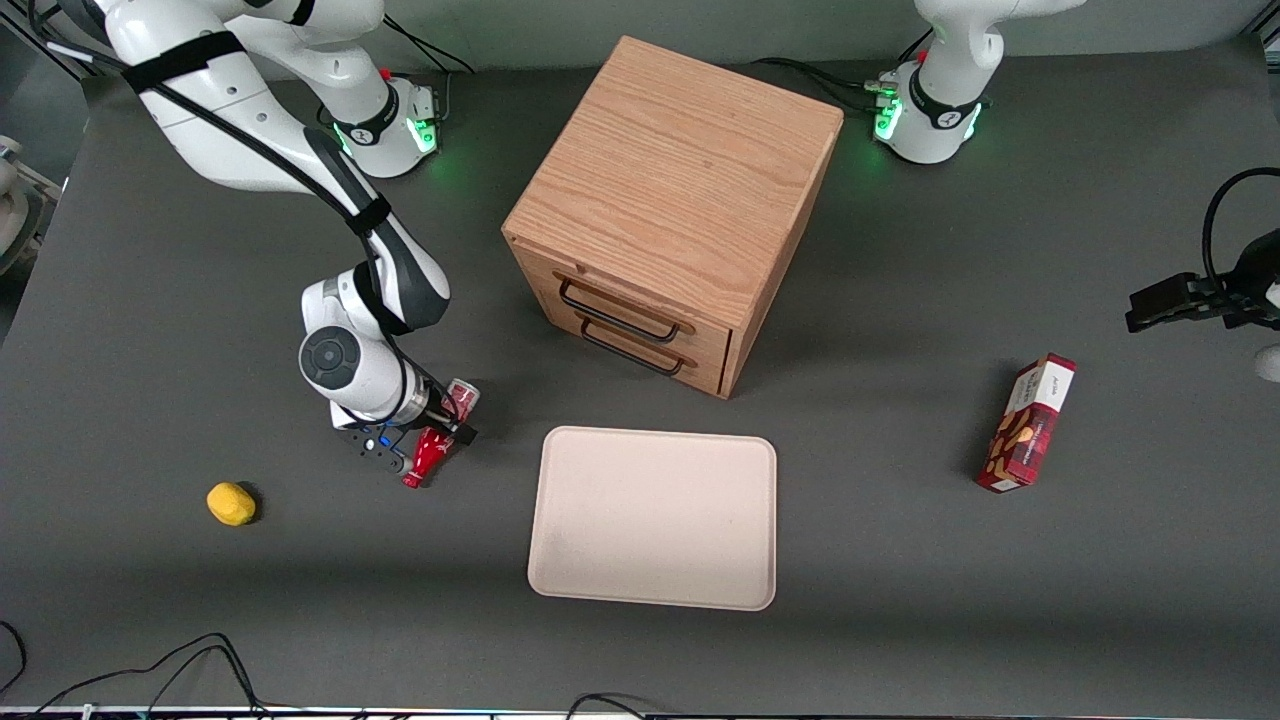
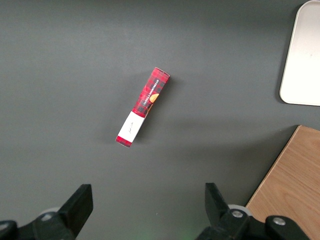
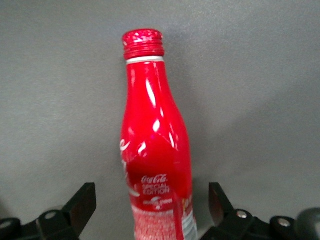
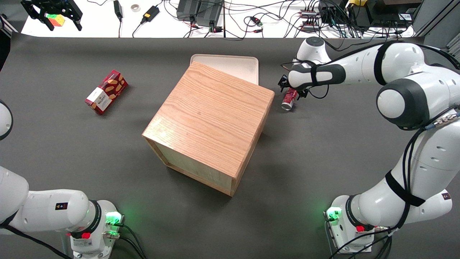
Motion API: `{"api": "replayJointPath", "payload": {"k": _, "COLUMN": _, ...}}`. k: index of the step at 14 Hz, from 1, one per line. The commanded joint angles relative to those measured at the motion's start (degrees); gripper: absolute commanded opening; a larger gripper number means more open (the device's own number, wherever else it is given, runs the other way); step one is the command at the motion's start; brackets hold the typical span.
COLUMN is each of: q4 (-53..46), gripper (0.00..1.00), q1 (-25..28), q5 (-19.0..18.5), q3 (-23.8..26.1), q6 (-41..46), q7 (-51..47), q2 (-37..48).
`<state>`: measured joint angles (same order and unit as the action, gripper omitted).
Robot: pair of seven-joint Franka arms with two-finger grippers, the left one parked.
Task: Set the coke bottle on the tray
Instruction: 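Close the right gripper around the bottle's body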
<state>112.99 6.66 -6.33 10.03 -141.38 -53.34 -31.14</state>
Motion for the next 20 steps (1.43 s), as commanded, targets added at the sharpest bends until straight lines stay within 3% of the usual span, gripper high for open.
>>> {"api": "replayJointPath", "payload": {"k": 1, "q4": 0.0, "gripper": 1.00, "q1": 0.2, "q5": -1.9, "q3": -0.1, "q6": -1.0, "q7": -2.4, "q2": -0.4}}
{"api": "replayJointPath", "payload": {"k": 9, "q4": 0.1, "gripper": 1.00, "q1": 0.2, "q5": -1.9, "q3": -0.1, "q6": -1.4, "q7": -2.4, "q2": -0.9}}
{"api": "replayJointPath", "payload": {"k": 10, "q4": 0.1, "gripper": 0.94, "q1": 0.2, "q5": -1.9, "q3": -0.1, "q6": -1.4, "q7": -2.4, "q2": -0.9}}
{"api": "replayJointPath", "payload": {"k": 11, "q4": 0.1, "gripper": 0.36, "q1": 0.2, "q5": -1.9, "q3": -0.1, "q6": -1.4, "q7": -2.6, "q2": -0.8}}
{"api": "replayJointPath", "payload": {"k": 12, "q4": 0.4, "gripper": 0.00, "q1": 0.0, "q5": -2.0, "q3": -0.1, "q6": -1.4, "q7": -2.9, "q2": -0.5}}
{"api": "replayJointPath", "payload": {"k": 20, "q4": 0.6, "gripper": 0.00, "q1": -0.2, "q5": -2.4, "q3": -0.1, "q6": -1.4, "q7": -3.1, "q2": -0.4}}
